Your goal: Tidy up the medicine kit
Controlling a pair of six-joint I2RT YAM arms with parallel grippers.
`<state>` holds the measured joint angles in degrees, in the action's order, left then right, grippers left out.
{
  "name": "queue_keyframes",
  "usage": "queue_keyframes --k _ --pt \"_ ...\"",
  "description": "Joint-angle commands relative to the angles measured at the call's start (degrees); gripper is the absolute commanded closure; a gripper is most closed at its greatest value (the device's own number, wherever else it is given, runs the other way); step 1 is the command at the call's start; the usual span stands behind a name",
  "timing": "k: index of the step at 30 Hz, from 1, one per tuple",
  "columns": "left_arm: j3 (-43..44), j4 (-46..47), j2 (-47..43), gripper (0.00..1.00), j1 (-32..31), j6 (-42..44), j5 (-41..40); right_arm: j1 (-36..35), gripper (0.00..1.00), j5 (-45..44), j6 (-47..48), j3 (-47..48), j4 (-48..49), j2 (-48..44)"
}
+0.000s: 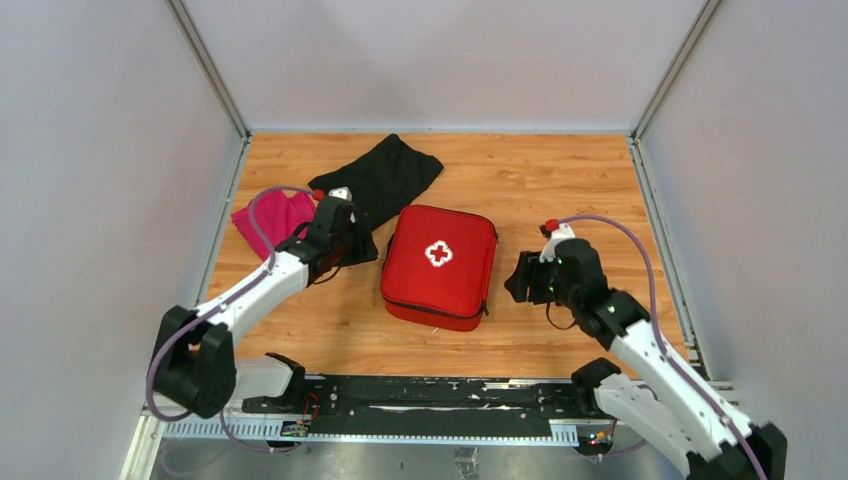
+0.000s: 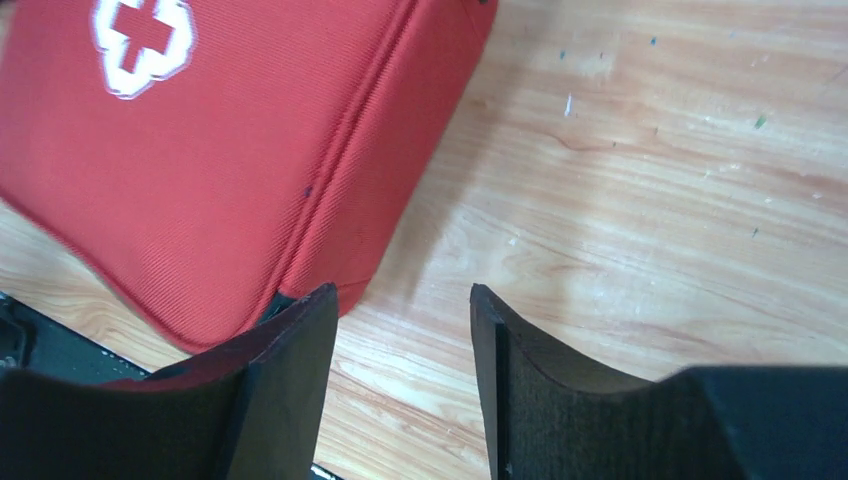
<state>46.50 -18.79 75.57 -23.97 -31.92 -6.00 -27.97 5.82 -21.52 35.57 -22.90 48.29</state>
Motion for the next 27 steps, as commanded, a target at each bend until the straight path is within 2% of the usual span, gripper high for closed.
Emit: queue_keyframes --k 1,3,6,11,14,17,21,27 --pt "-3.85 2.84 -6.91 0.33 0.67 -0.87 3.6 -0.22 0.4 -1.0 -0.14 -8.44 6.26 -11.42" --pt "-4.65 4.81 -9.52 0.32 0.68 -0.18 8.13 -0.09 0.36 3.97 1.66 -10.88 8.83 -14.88" --pt "-4.38 7.31 -10.41 0.32 0.68 2.6 14.58 -0.07 0.35 13.55 3.71 -13.27 12.86 -15.41" --pt "-2.71 6.73 -7.77 0.32 0.59 6.8 20.21 -0.06 0.29 23.6 6.07 -14.46 17.81 -10.72" --pt "-2.18 6.05 -6.24 0.33 0.59 8.57 21.33 -0.06 0.28 28.0 8.68 -13.15 17.87 -6.34" --pt "-1.41 6.04 -5.41 0.33 0.59 9.38 21.99 -0.2 0.32 25.85 12.44 -11.08 13.73 -2.8" --pt "0.05 6.23 -4.53 0.33 0.43 10.24 21.96 -2.23 0.34 19.25 14.54 -9.68 10.8 -2.81" --pt "2.15 5.66 -4.81 0.35 -1.36 10.7 19.16 -15.07 0.33 2.31 14.95 -10.97 12.26 -4.96"
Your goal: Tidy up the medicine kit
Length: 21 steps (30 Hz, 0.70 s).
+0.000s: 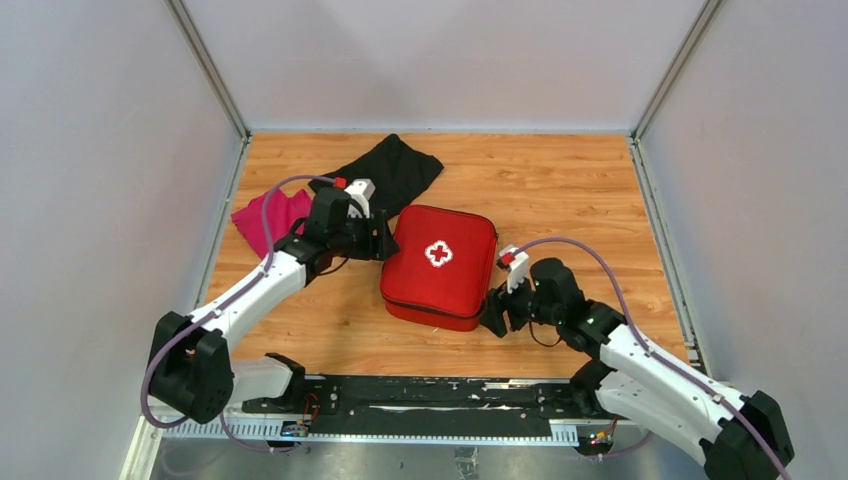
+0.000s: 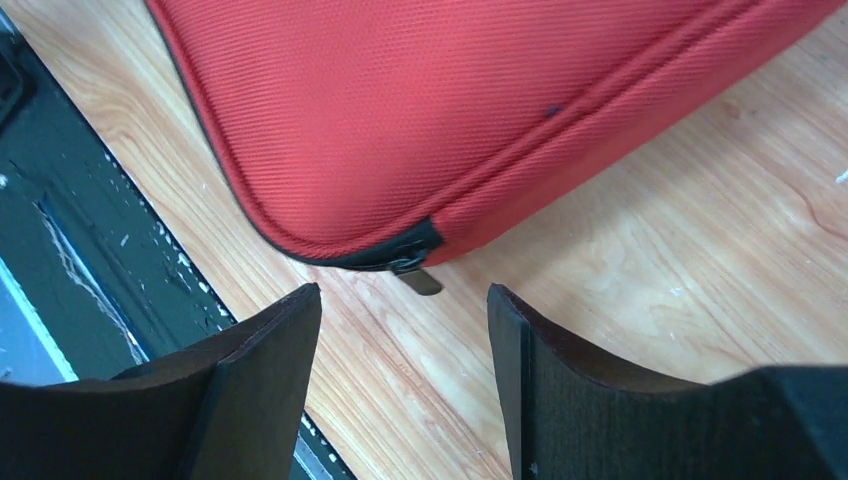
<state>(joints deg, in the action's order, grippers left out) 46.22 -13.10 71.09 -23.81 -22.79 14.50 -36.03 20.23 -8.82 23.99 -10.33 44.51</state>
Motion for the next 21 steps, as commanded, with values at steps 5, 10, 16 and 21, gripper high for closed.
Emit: queue_keyframes --k 5,10,16,21 --pt "5.45 -2.61 -0.96 0.35 -6.09 4.4 -8.49 -20.63 0.34 -32.43 4.44 -0.53 1.79 -3.02" --pt "4.78 -3.05 -0.21 0.35 -7.33 4.51 -11.27 -32.9 0.32 -50.3 8.27 -2.09 6.8 -0.6" --pt "4.25 -1.88 0.78 0.35 -7.56 4.25 -11.28 -38.33 0.37 -60.02 7.9 3.88 5.0 11.33" --pt "5.26 -2.97 1.64 0.35 -8.46 4.33 -10.46 -40.68 0.33 -71.99 -6.9 15.71 -14.83 23.53"
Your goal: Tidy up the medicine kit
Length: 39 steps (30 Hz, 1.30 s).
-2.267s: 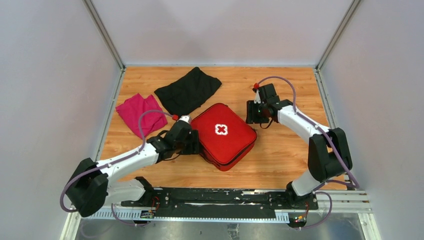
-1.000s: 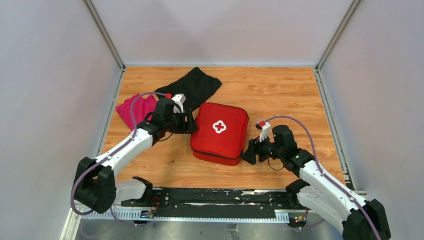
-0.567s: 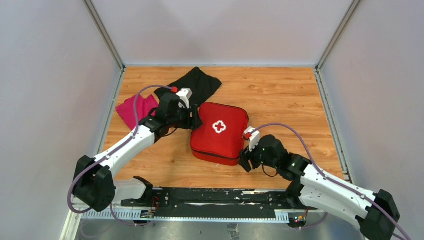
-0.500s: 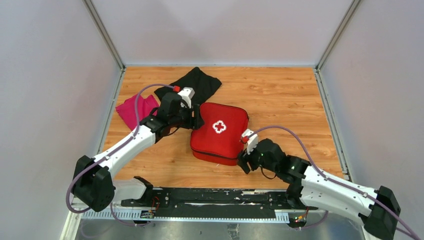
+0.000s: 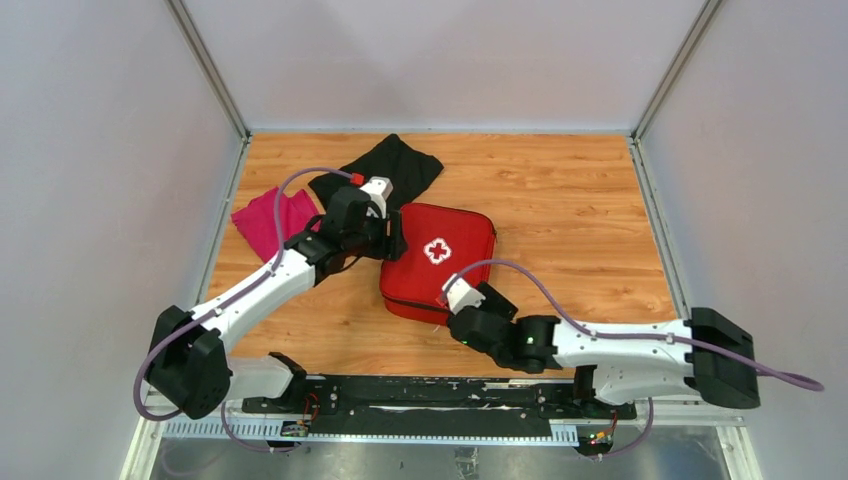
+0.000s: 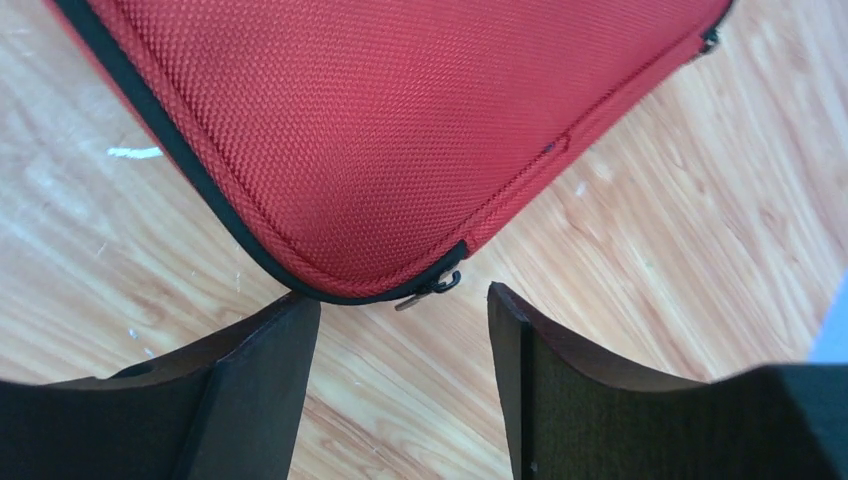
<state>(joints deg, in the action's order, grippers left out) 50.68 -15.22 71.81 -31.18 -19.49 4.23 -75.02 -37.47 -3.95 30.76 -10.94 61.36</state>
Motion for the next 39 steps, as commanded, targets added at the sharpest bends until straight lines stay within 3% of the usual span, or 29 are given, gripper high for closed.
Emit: queue_keyframes --k 1,3,6,10,14,24,34,39 --pt "0.95 -1.05 0.89 0.35 -1.18 1.03 -0.08 -1.69 0.33 -15.1 -14.18 10.63 -17.4 9.05" --pt "1.15 -1.73 0.97 0.35 -1.25 1.03 -0.31 -1.65 0.33 -16.02 -15.89 12.12 -18.77 12.34" --pt "1.58 -2.6 1.31 0.35 -1.25 0.98 -1.16 -1.25 0.33 -14.68 -11.78 11.73 -13.17 14.53" --pt "4.5 -7.38 2.06 0.35 -1.25 1.41 -2.08 2.08 0.33 -3.95 -4.61 9.07 -1.52 12.84" --pt "7.58 -10.31 2.27 0.34 -1.25 2.02 -2.73 3.73 0.31 -1.59 -2.66 7.66 2.75 11.49" --pt "8.56 -9.65 6.72 0.35 -1.25 1.8 -1.5 3.83 0.32 -9.12 -10.02 13.22 -12.11 17.05" --pt "8.87 -10.57 8.72 0.35 -1.25 2.24 -1.0 3.81 0.25 1.25 -12.89 15.39 -21.34 12.17" --pt "9.67 -11.15 9.24 0.35 -1.25 2.35 -1.94 5.22 0.28 0.43 -13.5 13.33 -22.32 8.56"
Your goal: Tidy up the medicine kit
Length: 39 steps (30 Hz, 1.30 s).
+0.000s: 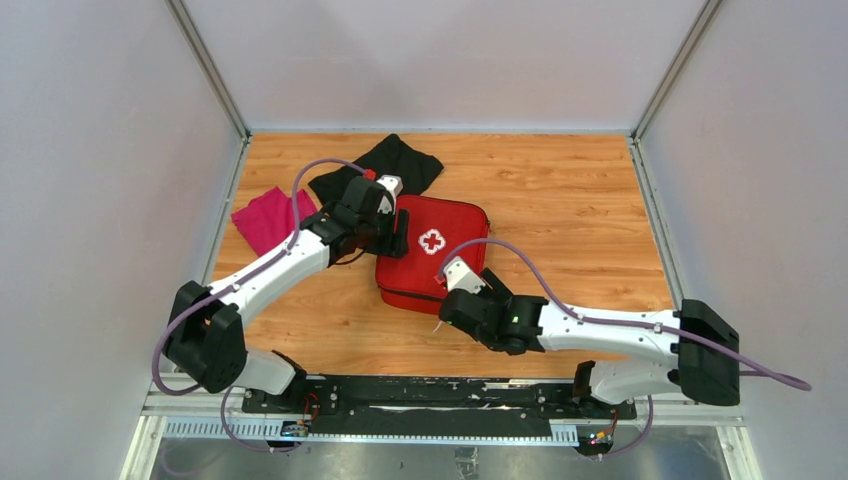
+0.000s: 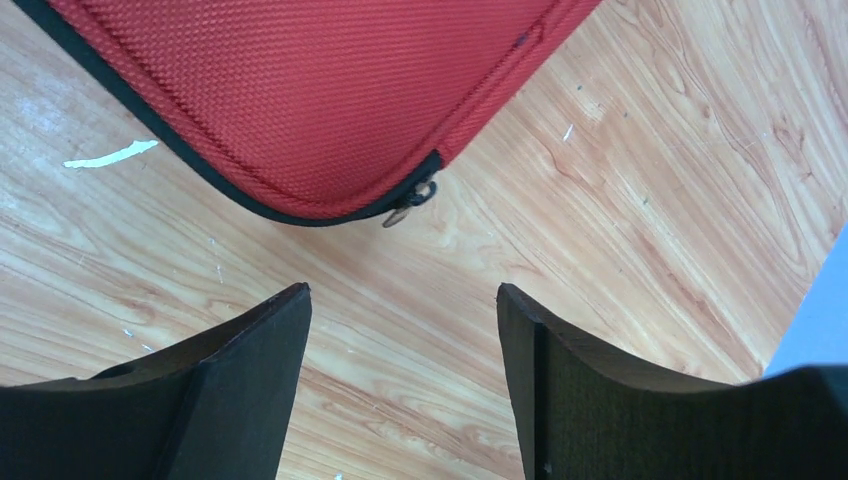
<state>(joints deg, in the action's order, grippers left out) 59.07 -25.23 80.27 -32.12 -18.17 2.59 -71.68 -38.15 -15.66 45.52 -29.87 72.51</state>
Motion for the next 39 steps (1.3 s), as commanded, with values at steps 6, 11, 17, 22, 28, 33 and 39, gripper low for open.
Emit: queue_keyframes --k 6,11,17,22,28,33,39 --pt "1.86 -1.65 1.97 0.35 -0.31 0.96 -0.13 4.36 0.29 2.15 -0.68 -3.03 -3.03 -3.72" --pt "2.29 -1.64 2.62 0.35 -0.25 0.71 0.13 5.65 0.29 3.86 0.86 -5.1 2.91 -4.29" --pt "2.23 -1.57 2.89 0.35 -0.29 0.51 -0.02 6.54 0.3 1.72 1.75 -6.35 8.97 -2.96" --pt "2.19 -1.68 3.37 0.35 -0.31 0.51 0.13 7.54 0.33 0.78 2.2 -7.59 13.61 -1.6" --pt "2.18 -1.67 3.8 0.35 -0.31 0.6 0.31 9.31 0.34 2.16 3.58 -9.11 18.22 -1.29" --pt "2.32 -1.57 4.35 0.35 -0.31 0.53 1.17 10.68 0.39 4.75 5.29 -10.71 22.23 -1.85" --pt "2.37 -1.56 4.69 0.35 -0.3 0.51 1.19 10.68 0.51 6.57 7.9 -11.87 25.34 -3.36"
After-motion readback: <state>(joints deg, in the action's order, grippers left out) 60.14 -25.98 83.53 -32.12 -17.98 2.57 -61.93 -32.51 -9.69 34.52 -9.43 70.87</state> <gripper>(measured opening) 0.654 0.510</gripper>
